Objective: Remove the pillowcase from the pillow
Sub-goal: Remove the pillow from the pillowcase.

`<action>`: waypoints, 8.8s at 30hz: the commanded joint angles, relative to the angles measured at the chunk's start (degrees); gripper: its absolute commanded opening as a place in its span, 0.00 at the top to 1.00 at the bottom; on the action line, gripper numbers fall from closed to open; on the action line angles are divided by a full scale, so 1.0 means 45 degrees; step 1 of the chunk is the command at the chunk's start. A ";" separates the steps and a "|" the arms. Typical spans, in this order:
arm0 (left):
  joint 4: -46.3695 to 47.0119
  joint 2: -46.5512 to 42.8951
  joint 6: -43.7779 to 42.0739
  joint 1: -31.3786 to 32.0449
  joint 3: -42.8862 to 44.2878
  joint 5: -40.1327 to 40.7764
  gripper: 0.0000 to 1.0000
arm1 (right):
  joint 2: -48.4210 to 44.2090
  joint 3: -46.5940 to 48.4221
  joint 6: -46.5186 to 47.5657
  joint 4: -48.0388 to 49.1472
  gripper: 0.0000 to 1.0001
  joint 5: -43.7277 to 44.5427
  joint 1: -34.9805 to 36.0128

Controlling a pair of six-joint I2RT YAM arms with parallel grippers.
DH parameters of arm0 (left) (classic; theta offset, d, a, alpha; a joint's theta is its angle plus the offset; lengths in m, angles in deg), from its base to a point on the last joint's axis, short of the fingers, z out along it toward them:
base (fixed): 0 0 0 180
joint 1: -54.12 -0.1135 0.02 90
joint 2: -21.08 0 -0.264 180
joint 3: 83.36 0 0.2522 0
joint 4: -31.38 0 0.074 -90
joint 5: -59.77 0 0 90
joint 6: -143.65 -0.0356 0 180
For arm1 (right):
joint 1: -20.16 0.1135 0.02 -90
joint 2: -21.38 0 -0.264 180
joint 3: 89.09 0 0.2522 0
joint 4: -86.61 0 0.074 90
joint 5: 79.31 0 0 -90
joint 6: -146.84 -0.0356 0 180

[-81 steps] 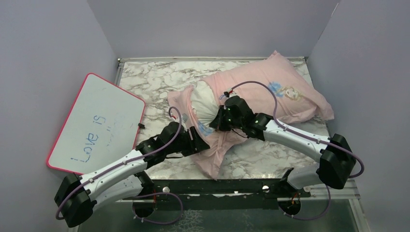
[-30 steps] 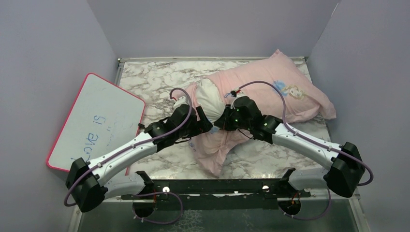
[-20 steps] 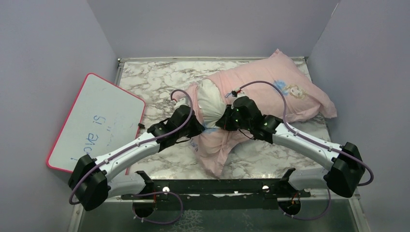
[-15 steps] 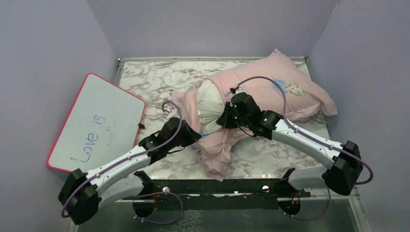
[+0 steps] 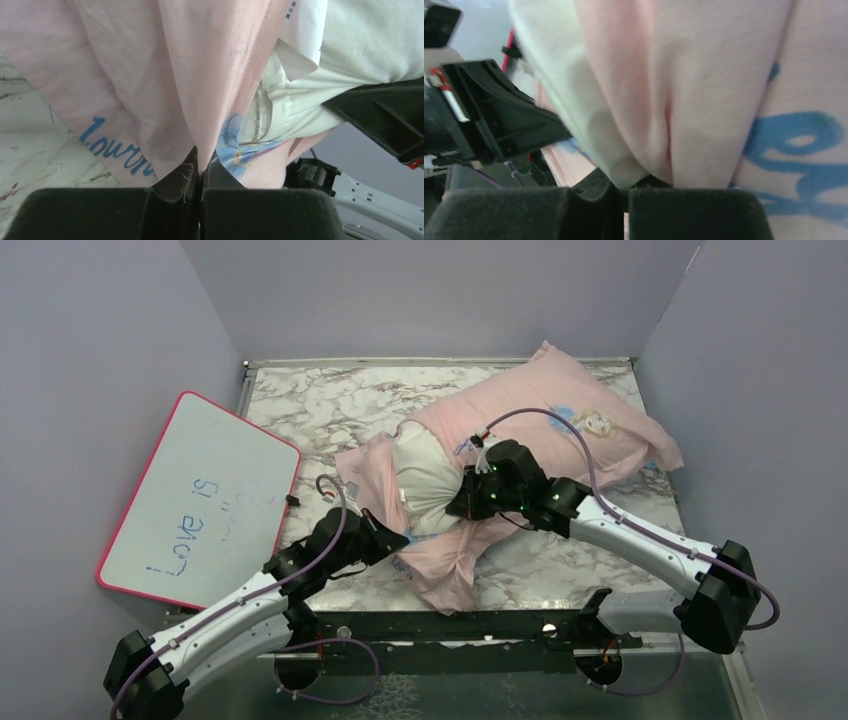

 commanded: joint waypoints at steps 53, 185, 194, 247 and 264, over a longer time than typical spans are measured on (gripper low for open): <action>-0.2513 0.9064 -0.7536 -0.7324 0.6942 -0.5943 1.00 | 0.7451 0.8779 0.4823 -0.6286 0.86 0.4152 0.0087; -0.1937 0.5707 -0.7437 -0.7718 0.5375 -0.4680 1.00 | 0.8168 0.9532 0.7823 -0.7294 0.33 0.1845 0.2327; -0.2060 0.5796 -0.7047 -0.7723 0.5084 -0.4622 0.78 | 0.7466 0.7408 0.6133 -0.5828 0.99 0.4431 0.2334; -0.2815 0.9691 -0.7086 -0.9847 0.5860 -0.2982 1.00 | 0.0530 0.0959 0.6574 0.2567 0.99 -0.0277 0.2304; -0.2370 0.7776 -0.6419 -0.6894 0.3238 -0.2849 1.00 | 0.3680 0.6395 0.4670 0.3831 0.99 0.7470 0.2289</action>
